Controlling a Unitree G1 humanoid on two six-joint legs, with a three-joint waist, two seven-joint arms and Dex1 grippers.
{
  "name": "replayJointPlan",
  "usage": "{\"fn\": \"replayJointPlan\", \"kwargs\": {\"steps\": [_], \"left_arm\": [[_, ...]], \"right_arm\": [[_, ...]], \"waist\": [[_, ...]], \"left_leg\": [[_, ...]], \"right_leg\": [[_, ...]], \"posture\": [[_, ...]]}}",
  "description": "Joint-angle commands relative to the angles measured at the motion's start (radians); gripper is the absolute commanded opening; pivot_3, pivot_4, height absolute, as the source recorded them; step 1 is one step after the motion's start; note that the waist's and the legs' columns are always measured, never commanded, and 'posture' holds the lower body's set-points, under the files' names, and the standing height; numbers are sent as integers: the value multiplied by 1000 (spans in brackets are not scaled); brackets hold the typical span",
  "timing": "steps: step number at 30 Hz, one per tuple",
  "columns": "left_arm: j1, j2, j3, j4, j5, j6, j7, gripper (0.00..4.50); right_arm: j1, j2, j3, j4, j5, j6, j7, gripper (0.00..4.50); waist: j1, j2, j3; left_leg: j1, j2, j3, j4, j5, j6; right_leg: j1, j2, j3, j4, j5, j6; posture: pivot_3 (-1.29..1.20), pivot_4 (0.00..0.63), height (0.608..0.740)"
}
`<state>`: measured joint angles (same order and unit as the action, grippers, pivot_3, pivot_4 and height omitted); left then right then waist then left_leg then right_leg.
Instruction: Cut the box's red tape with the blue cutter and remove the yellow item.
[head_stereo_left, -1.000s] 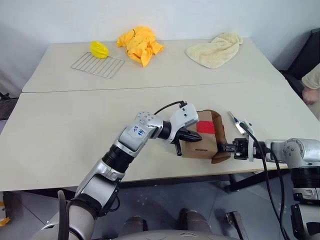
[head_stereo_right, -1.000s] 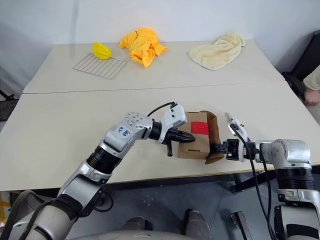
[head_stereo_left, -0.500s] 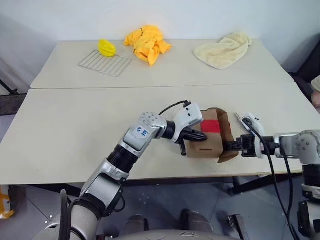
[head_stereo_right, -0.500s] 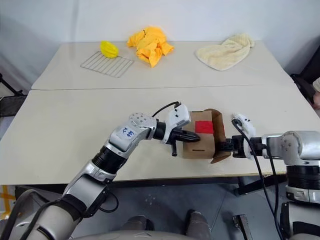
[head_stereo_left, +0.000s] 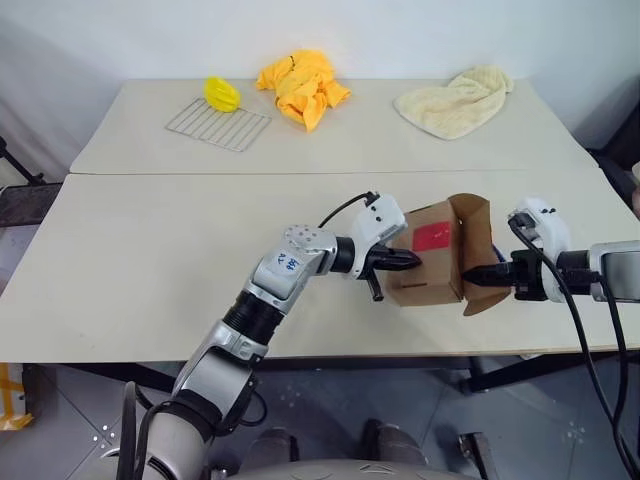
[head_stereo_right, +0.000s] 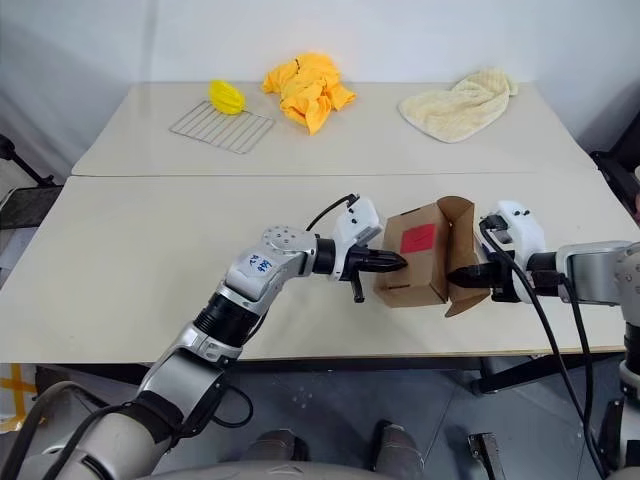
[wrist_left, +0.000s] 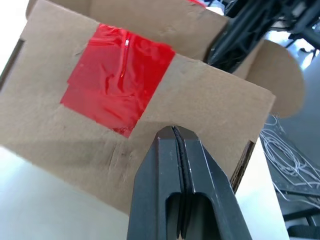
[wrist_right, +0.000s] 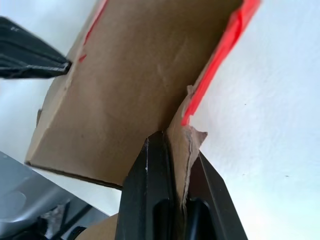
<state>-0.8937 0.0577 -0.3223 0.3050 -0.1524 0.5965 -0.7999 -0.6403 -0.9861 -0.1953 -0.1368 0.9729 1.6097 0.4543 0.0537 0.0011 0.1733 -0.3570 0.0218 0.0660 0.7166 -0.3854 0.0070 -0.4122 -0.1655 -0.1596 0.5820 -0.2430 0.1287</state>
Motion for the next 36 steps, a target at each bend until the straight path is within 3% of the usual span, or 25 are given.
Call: {"fn": "replayJointPlan", "kwargs": {"steps": [1,10,16,25,36], "left_arm": [[43,-33,-69,34,39,41,26,0],[101,-60,-89,-59,35,101,38,0],[122,-104,-101,-94,32,136,57,0],[103,-135,-88,-58,38,122,68,0],[57,-98,-69,-11,48,81,41,0]], "right_arm": [[-92,-25,10,-83,152,5,6,38],[-187,-107,124,-84,233,5,-16,38],[-244,-124,202,-100,208,5,7,38],[-163,-134,201,-124,92,0,33,38],[-87,-149,213,-118,-63,-83,126,38]], "waist": [[0,0,0],[18,0,0],[26,0,0],[23,0,0],[15,0,0]], "left_leg": [[0,0,0,0,0,0],[-2,0,-1,0,-1,2],[-13,-2,-2,2,-2,4],[-13,-2,-1,2,-3,5],[-12,-2,-1,2,-3,5]], "right_leg": [[0,0,0,0,0,0],[0,0,-1,-4,0,0],[-6,0,-3,-8,2,3],[-5,0,-2,-9,3,5],[-5,0,-2,-9,3,5]], "posture": [[0,150,740],[0,150,740],[0,150,740],[0,150,740],[0,150,740]]}}
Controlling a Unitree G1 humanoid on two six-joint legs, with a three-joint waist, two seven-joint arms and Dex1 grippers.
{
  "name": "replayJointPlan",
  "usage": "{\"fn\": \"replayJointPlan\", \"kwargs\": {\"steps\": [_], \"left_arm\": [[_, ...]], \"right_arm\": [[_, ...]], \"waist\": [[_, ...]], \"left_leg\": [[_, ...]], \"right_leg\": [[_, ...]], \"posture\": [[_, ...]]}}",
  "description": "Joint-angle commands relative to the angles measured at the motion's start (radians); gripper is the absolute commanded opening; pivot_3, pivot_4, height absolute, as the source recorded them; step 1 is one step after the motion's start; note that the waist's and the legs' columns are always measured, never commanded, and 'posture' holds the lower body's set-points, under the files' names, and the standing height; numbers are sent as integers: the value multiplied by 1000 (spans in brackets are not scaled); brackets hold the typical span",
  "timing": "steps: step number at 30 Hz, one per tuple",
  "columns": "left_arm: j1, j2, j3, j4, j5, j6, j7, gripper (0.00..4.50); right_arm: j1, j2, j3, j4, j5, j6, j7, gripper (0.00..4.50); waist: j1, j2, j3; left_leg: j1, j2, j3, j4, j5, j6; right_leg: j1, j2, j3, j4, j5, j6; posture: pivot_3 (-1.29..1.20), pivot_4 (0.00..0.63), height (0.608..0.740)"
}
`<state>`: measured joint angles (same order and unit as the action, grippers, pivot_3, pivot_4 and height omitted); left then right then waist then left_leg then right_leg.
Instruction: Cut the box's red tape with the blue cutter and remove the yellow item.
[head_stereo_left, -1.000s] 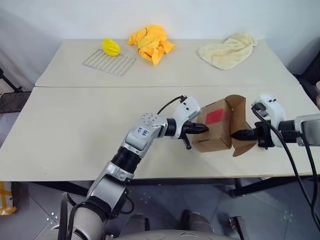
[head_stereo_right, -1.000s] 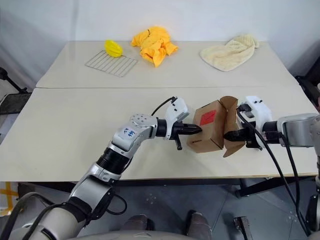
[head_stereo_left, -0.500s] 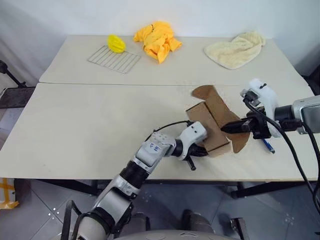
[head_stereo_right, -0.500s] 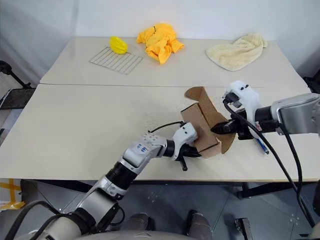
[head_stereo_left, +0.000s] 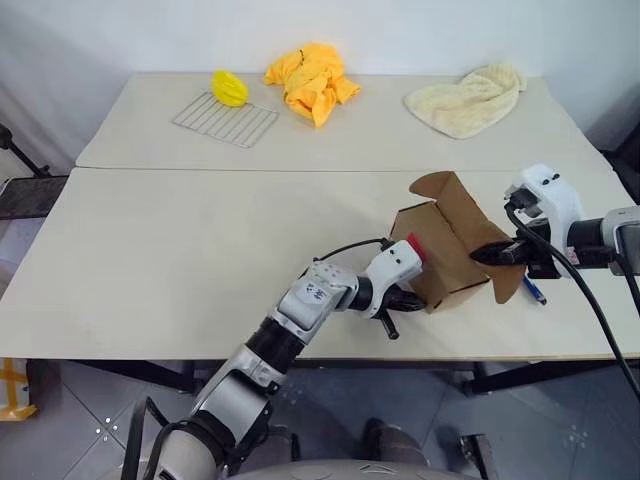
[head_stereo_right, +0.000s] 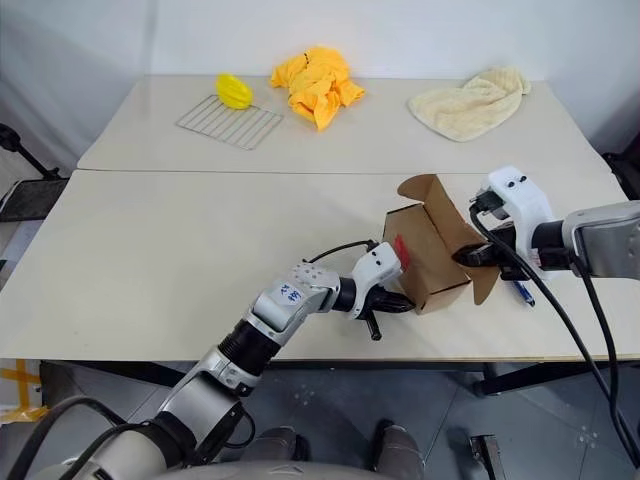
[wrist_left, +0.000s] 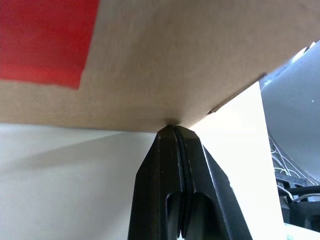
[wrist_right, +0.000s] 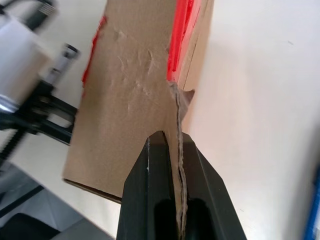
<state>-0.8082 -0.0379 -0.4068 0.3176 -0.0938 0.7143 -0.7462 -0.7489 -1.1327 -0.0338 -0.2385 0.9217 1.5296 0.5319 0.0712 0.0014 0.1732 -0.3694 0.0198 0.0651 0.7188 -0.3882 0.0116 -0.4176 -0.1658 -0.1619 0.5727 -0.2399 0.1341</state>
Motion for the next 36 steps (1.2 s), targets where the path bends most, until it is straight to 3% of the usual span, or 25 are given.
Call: {"fn": "replayJointPlan", "kwargs": {"steps": [1,12,17,25,31,36], "left_arm": [[-29,3,18,-24,-11,-38,-15,0],[6,161,82,-133,-44,5,-66,0],[-3,201,178,-240,-155,111,-105,0],[-154,108,271,-219,-281,171,-71,0],[-194,31,209,-58,-222,49,-47,0],[-179,26,131,8,-172,-20,-74,0]], "right_arm": [[20,-2,54,-17,-22,-7,56,38],[-8,-21,91,-41,-107,-29,130,38],[-17,-32,109,-59,-144,-32,154,38],[-44,-23,122,-48,-180,-31,179,38],[-47,-18,118,-51,-194,-24,184,38],[-42,-18,104,-61,-194,-11,182,38]], "waist": [[-4,0,0],[-20,0,0],[-17,0,0],[-16,0,0],[-21,0,0],[-19,0,0]], "left_leg": [[0,0,0,0,0,0],[0,0,0,-1,0,0],[0,0,0,0,0,0],[0,0,0,0,0,0],[1,0,1,-1,0,0],[1,0,1,0,0,0]], "right_leg": [[0,0,0,0,0,0],[0,0,0,0,0,0],[0,0,0,0,0,0],[0,0,0,0,0,1],[0,0,0,0,0,1],[0,0,0,0,0,1]], "posture": [[0,150,740],[0,150,740],[0,150,740],[0,150,740],[0,150,740],[0,150,740]]}}
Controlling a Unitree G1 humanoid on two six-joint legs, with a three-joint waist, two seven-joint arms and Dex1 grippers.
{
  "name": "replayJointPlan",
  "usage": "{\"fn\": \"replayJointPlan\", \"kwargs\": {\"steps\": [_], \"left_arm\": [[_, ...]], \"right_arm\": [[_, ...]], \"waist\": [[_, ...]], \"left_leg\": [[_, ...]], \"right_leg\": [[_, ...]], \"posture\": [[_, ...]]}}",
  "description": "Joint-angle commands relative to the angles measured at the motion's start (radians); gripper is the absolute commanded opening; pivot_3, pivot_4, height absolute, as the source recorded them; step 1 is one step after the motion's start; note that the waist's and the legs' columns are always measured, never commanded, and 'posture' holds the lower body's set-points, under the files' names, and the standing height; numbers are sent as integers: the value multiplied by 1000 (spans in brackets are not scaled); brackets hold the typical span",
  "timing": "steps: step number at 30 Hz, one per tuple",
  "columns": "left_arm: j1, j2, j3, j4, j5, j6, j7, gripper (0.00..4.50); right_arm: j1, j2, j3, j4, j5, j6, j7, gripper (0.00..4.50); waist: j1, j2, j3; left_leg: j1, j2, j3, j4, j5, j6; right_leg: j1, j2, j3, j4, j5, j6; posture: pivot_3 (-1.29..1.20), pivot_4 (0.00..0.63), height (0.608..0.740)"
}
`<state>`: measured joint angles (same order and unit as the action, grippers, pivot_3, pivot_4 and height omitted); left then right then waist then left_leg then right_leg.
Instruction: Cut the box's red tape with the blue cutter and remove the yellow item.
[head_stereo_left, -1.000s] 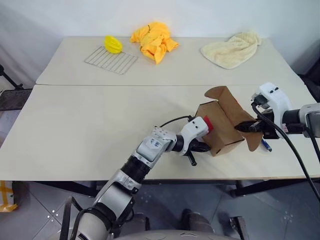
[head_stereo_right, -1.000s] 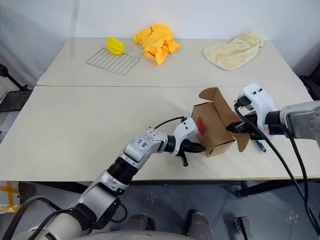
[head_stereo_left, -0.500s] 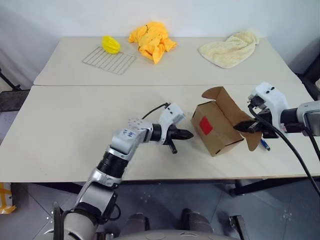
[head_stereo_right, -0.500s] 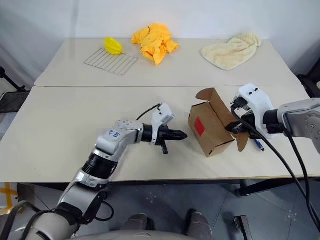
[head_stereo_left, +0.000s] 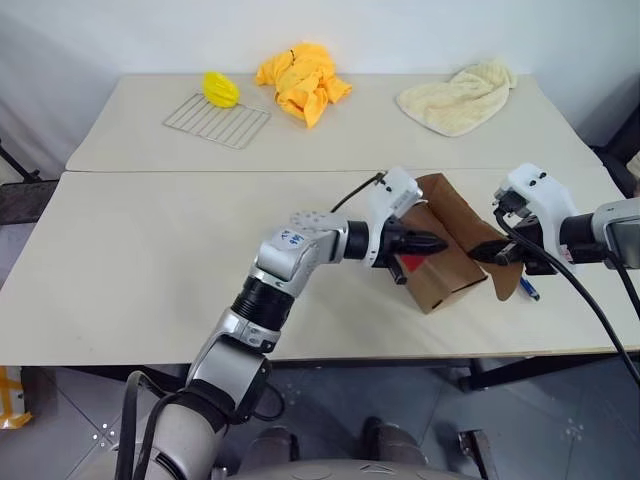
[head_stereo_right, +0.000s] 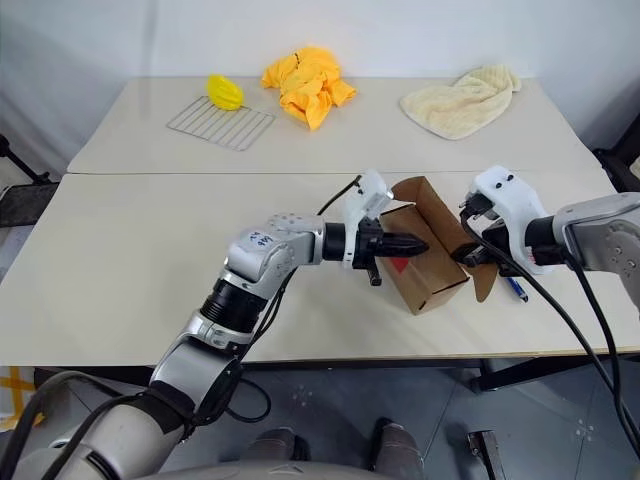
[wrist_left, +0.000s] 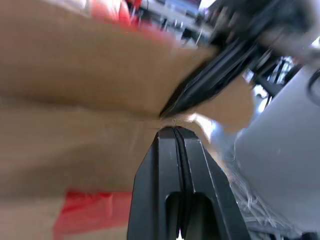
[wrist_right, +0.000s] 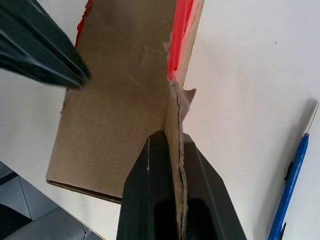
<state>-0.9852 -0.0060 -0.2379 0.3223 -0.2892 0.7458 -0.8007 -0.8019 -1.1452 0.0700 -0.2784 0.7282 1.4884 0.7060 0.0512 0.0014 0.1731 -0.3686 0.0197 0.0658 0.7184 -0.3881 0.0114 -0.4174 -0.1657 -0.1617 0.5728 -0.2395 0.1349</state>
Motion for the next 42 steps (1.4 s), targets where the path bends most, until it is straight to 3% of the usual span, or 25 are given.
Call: {"fn": "replayJointPlan", "kwargs": {"steps": [1,13,30,42], "left_arm": [[3,-3,-53,15,37,-65,-22,0],[-1,25,-129,144,142,-230,-56,0],[-96,-65,-104,337,180,-355,-49,0],[74,37,-186,137,227,-285,-100,0]], "right_arm": [[12,-5,-5,-23,0,35,6,38],[12,6,-66,-72,14,120,-7,38],[33,33,-90,-81,32,126,-47,38],[126,69,-264,-61,152,126,-180,38]], "waist": [[2,0,0],[4,0,0],[2,0,0],[4,-1,-1]], "left_leg": [[0,0,0,0,0,0],[0,0,0,1,0,0],[0,0,0,2,0,0],[2,0,-1,2,0,0]], "right_leg": [[0,0,0,0,0,0],[0,0,0,0,0,0],[1,0,0,1,0,0],[3,0,0,1,0,0]], "posture": [[0,150,740],[0,150,740],[0,150,740],[0,150,740]]}}
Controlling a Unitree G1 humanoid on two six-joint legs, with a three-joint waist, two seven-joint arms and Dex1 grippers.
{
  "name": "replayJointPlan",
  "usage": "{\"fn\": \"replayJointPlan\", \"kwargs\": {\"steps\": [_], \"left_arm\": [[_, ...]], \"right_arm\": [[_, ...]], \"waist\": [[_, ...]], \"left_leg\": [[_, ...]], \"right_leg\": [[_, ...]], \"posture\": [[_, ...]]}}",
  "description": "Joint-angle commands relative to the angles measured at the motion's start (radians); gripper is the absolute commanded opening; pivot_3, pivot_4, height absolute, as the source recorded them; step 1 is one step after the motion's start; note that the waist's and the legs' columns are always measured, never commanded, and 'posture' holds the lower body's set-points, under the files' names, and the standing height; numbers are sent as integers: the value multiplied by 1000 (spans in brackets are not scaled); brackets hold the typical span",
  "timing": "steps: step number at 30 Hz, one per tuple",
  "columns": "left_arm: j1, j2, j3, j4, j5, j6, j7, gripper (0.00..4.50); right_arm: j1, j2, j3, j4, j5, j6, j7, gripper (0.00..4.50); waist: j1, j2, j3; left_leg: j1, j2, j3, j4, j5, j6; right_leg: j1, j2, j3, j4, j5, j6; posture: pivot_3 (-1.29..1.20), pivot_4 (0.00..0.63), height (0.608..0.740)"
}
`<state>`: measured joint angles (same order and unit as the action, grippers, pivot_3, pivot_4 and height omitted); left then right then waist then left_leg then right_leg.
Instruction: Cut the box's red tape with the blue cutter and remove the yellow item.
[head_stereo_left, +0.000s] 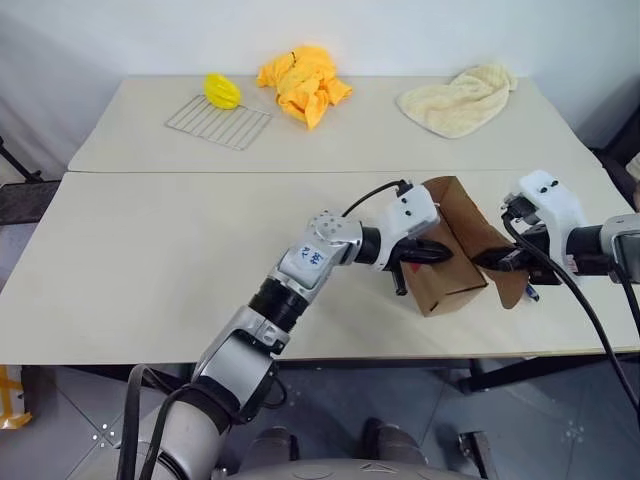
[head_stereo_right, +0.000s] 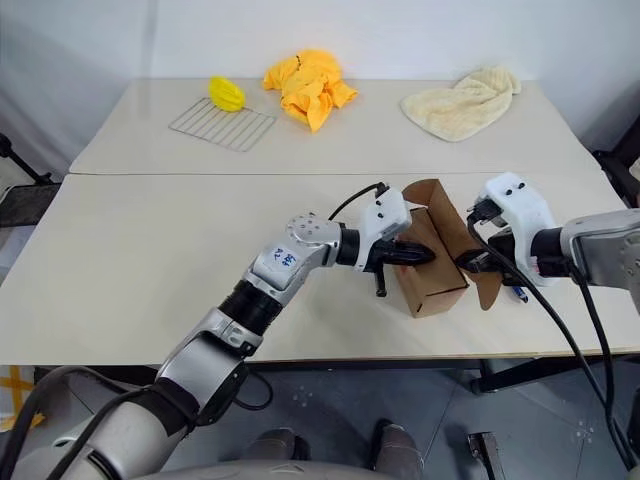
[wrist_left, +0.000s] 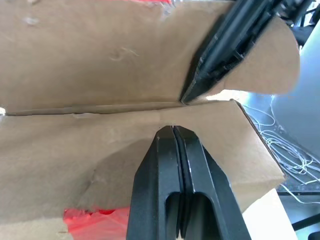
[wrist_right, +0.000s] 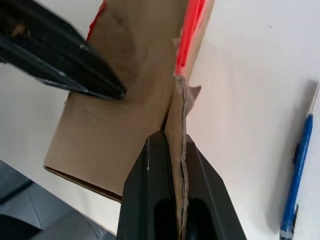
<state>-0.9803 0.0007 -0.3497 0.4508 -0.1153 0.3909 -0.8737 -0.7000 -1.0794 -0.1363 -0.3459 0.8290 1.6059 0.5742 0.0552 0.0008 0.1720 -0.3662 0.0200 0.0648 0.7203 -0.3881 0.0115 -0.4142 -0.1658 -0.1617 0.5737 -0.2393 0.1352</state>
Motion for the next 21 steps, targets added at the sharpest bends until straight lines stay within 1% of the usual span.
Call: {"fn": "replayJointPlan", "kwargs": {"steps": [1,5,11,18,21], "left_arm": [[78,38,-78,-7,53,77,-27,0],[120,77,-85,-81,46,118,-31,0],[162,109,-84,-159,38,172,-20,0],[203,138,-73,-229,31,226,-2,0],[220,151,-69,-257,28,246,5,0]], "right_arm": [[30,5,-73,10,71,9,-64,38],[68,17,-153,40,161,9,-152,38],[111,30,-213,72,282,9,-258,38],[172,59,-259,140,373,9,-336,38],[206,59,-265,157,374,9,-356,38]], "waist": [[1,0,0],[0,-2,-2],[-1,-4,-3],[-1,-7,-7],[-1,-8,-11]], "left_leg": [[1,0,0,0,0,0],[3,0,0,0,0,0],[8,1,0,-1,0,0],[9,1,0,-1,0,0],[10,1,0,-2,0,0]], "right_leg": [[1,0,0,0,0,0],[3,0,0,0,0,0],[6,0,1,0,0,0],[8,0,1,0,0,0],[9,0,1,0,0,0]], "posture": [[0,150,740],[0,150,740],[0,150,740],[0,150,740],[0,150,740]]}}
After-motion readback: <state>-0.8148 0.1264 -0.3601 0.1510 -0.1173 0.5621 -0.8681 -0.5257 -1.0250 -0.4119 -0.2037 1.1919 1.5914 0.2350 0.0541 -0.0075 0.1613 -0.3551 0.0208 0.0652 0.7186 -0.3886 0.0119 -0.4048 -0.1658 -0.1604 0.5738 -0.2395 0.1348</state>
